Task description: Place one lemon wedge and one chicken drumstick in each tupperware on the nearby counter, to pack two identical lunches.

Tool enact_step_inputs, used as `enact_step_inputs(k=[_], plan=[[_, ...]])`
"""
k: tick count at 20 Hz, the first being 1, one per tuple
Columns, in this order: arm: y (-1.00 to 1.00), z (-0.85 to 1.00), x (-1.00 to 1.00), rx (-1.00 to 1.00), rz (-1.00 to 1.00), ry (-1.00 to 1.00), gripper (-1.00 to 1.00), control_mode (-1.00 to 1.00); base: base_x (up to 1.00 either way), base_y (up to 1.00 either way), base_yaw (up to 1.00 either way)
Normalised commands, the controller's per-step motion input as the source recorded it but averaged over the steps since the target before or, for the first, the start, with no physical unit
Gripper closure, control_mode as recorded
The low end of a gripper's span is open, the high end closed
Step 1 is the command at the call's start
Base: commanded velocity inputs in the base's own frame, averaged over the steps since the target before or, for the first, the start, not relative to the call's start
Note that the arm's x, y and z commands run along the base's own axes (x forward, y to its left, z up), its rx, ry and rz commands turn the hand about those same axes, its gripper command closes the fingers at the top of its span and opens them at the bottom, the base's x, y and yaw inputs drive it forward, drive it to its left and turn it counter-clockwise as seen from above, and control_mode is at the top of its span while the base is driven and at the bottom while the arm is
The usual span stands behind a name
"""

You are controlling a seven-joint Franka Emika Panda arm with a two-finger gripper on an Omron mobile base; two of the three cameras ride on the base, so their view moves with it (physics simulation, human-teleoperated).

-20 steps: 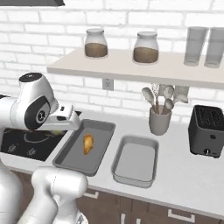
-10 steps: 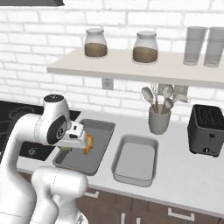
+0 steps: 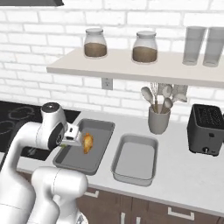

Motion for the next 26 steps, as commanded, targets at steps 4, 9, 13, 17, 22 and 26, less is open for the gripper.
enact_step_inputs(k=[4, 9, 13, 17, 22, 26], plan=[[-0.02, -0.24, 0.58, 0.0, 0.01, 0.0, 1.0, -1.0, 0.0, 0.0, 0.0], [-0.33, -0.4, 0.05, 0.0, 0.03, 0.01, -1.0, -1.0, 0.0, 0.0, 0.0], [-0.03, 0.0, 0.04, 0.0, 0.0, 0.0, -1.0, -1.0, 0.0, 0.0, 0.0], [0.0, 0.03, 0.0, 0.0, 0.0, 0.0, -1.0, -1.0, 0.0, 0.0, 0.0], [0.0, 0.45, -0.45, 0.0, -0.1, 0.0, -1.0, -1.0, 0.0, 0.0, 0.0], [0.0, 0.71, -0.84, 0.0, -0.2, 0.0, -1.0, -1.0, 0.0, 0.0, 0.0]])
